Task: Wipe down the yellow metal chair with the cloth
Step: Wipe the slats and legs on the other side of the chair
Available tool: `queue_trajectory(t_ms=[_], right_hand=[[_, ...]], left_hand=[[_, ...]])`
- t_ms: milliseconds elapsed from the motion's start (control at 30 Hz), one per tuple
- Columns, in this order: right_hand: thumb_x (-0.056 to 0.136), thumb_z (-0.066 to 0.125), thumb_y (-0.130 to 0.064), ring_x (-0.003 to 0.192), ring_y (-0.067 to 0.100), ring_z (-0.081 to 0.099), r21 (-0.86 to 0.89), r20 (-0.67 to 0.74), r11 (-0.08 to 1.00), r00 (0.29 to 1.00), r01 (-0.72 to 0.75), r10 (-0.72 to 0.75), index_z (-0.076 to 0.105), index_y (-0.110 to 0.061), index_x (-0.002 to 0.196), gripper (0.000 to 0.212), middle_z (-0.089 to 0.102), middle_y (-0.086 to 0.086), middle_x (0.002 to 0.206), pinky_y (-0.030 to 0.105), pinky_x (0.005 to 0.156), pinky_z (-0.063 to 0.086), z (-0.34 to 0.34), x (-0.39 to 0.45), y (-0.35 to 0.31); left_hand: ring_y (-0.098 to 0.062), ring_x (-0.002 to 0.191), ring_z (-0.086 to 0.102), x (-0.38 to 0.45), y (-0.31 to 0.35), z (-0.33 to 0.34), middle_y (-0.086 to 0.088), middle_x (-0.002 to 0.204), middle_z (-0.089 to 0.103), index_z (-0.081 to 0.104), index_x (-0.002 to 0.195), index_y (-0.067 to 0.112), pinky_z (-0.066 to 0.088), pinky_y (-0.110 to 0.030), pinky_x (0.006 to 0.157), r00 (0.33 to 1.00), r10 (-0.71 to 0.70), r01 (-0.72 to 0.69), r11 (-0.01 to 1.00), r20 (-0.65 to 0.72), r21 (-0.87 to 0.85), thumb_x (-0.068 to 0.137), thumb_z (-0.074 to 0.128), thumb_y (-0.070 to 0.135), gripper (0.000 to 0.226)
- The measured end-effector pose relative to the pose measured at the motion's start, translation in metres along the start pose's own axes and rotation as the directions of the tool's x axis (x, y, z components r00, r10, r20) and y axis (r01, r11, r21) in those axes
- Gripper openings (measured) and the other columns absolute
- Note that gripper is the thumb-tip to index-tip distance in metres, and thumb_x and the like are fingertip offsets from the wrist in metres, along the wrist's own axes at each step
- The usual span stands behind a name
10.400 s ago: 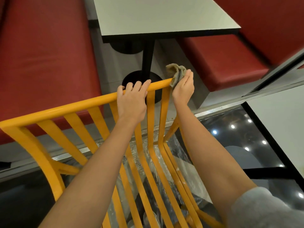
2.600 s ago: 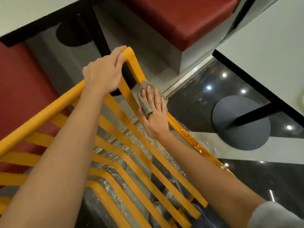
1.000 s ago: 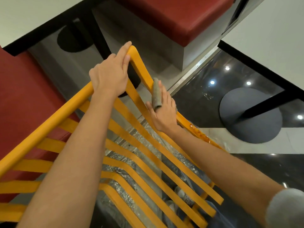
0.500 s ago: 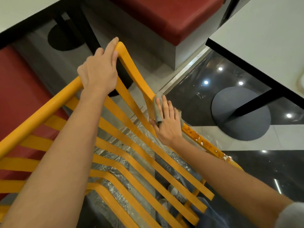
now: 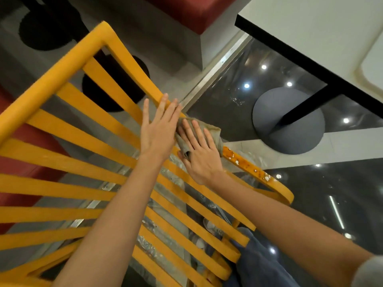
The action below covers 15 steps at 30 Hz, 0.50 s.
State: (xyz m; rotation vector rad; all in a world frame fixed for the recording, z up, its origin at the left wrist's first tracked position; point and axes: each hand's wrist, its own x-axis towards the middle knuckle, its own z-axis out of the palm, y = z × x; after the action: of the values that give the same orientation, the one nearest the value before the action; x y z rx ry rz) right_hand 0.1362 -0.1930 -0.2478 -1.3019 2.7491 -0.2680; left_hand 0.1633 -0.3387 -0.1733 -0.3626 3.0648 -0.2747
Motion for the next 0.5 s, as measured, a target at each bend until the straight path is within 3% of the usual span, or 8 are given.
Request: queue_trajectory(t_ms=[233,300,333,400,433,500], right_hand=[[0.104,0.015,-0.050,0.153,0.016,-0.009,0.064,0.042,0.982,0.983,-0.179,0.176,0.001,-0.021,0.159,0.063,-0.004,-0.003,0.167,0.041,0.125,0.004,-0.007,-0.051,-0.001],[0.104,0.013,-0.051,0.154,0.017,-0.001,0.117,0.037,0.964,0.971,-0.240,0.238,0.003,-0.023,0.159,0.063,0.003,-0.003,0.167,0.039,0.124,0.007,-0.015,-0.041,0.001],[0.103,0.015,-0.051,0.153,0.019,0.010,0.184,0.053,0.938,0.956,-0.294,0.290,0.009,-0.024,0.159,0.062,0.016,-0.001,0.165,0.038,0.122,0.015,-0.027,-0.026,0.000],[0.104,0.017,-0.048,0.136,0.028,0.043,0.348,0.215,0.842,0.909,-0.413,0.357,0.032,-0.024,0.152,0.055,0.053,0.006,0.139,0.039,0.104,0.036,-0.042,0.018,0.009],[0.105,0.017,-0.047,0.124,0.031,0.052,0.441,0.359,0.754,0.866,-0.486,0.348,0.045,-0.020,0.143,0.055,0.057,0.006,0.122,0.038,0.095,0.038,-0.050,0.042,0.017],[0.103,0.019,-0.054,0.121,0.028,0.053,0.602,0.615,0.439,0.738,-0.667,0.277,0.053,-0.016,0.136,0.061,0.056,0.004,0.123,0.040,0.103,0.038,-0.063,0.073,0.036]], left_hand=[[-0.021,0.151,0.011,0.003,0.004,0.011,0.002,0.151,0.041,0.040,0.147,0.022,0.007,-0.057,0.120,0.988,-0.084,0.072,0.993,-0.128,-0.099,0.089,0.058,0.003,0.063],[-0.020,0.150,0.016,0.005,0.005,0.014,0.002,0.148,0.046,0.048,0.141,0.023,0.009,-0.054,0.121,0.982,-0.101,0.080,0.988,-0.162,-0.134,0.091,0.060,0.006,0.054],[-0.019,0.150,0.017,0.005,0.006,0.014,0.003,0.146,0.048,0.051,0.138,0.023,0.010,-0.053,0.121,0.978,-0.113,0.086,0.984,-0.173,-0.158,0.093,0.060,0.011,0.047],[-0.019,0.150,0.019,0.006,0.008,0.017,0.003,0.144,0.050,0.055,0.133,0.023,0.010,-0.051,0.121,0.975,-0.139,0.102,0.973,-0.176,-0.207,0.096,0.058,0.022,0.038],[-0.019,0.150,0.018,0.007,0.009,0.018,0.003,0.144,0.051,0.057,0.132,0.023,0.010,-0.051,0.121,0.973,-0.150,0.110,0.970,-0.175,-0.217,0.095,0.058,0.026,0.037],[-0.019,0.150,0.017,0.009,0.011,0.020,0.004,0.142,0.052,0.059,0.130,0.024,0.009,-0.050,0.122,0.970,-0.168,0.127,0.966,-0.176,-0.224,0.094,0.058,0.028,0.036]])
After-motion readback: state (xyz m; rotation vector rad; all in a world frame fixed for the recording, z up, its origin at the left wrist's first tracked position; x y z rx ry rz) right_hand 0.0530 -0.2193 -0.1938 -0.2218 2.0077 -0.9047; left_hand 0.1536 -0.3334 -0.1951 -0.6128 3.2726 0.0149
